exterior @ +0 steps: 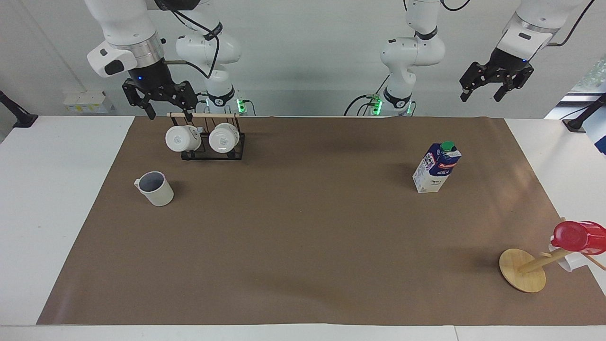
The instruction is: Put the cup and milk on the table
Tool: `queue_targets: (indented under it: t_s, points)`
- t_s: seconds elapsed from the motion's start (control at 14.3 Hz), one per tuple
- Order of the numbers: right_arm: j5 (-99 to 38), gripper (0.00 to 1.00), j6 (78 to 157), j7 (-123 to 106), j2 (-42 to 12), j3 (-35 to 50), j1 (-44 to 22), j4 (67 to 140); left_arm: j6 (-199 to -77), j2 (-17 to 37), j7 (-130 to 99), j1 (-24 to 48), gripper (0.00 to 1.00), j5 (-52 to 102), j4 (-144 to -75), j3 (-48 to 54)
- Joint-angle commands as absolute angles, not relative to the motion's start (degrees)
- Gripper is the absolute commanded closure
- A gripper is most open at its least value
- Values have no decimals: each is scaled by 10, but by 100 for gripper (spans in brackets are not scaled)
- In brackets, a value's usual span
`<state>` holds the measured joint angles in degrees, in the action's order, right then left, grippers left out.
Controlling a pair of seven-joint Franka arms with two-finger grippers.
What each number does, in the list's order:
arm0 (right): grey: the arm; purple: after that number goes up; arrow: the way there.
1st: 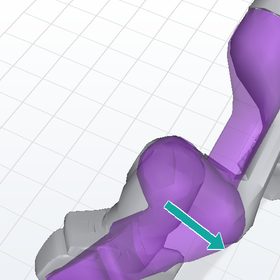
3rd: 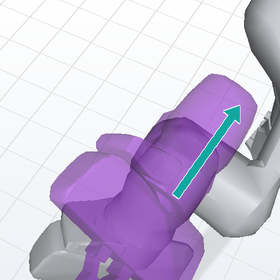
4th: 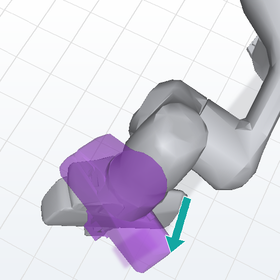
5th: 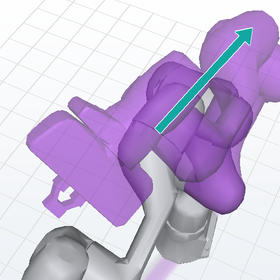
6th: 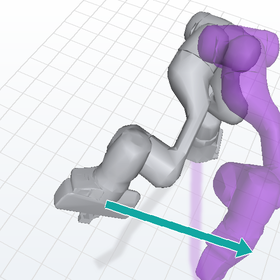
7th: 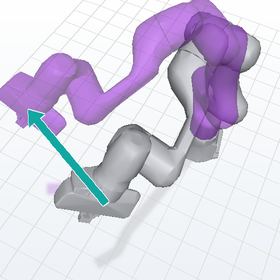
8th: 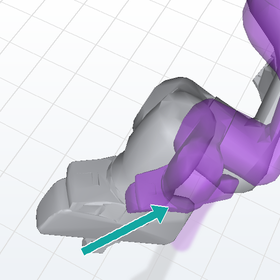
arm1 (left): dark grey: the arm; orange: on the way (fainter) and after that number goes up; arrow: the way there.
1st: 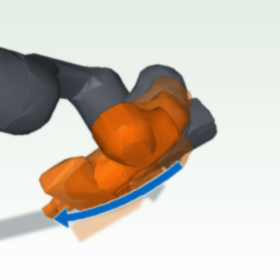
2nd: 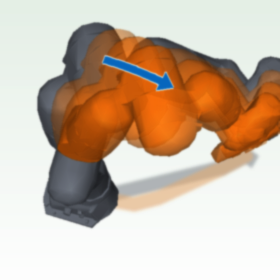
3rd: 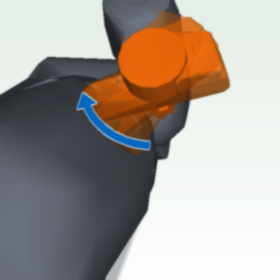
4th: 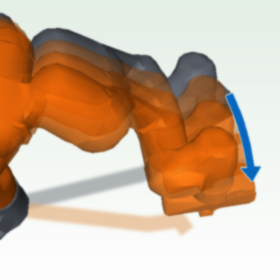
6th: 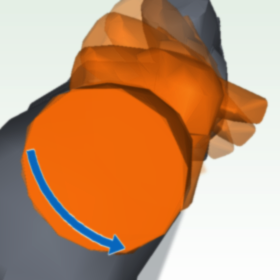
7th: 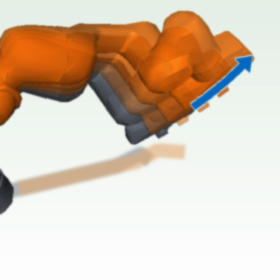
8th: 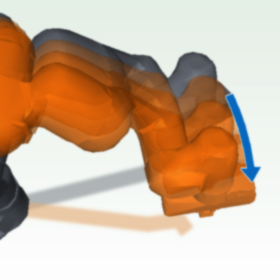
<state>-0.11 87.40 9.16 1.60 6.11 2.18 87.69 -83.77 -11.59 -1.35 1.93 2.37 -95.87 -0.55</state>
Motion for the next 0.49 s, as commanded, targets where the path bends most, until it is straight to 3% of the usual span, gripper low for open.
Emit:
queue_targets:
  t_s: [0.0,0.42]
  points:
    - [-10,0,874,98,21,61,27,880,-825,-114,-12,21,0,12,-947,-7]
    - [-8,0,881,94,22,61,27,882,-825,-114,-12,21,0,12,-947,-7]
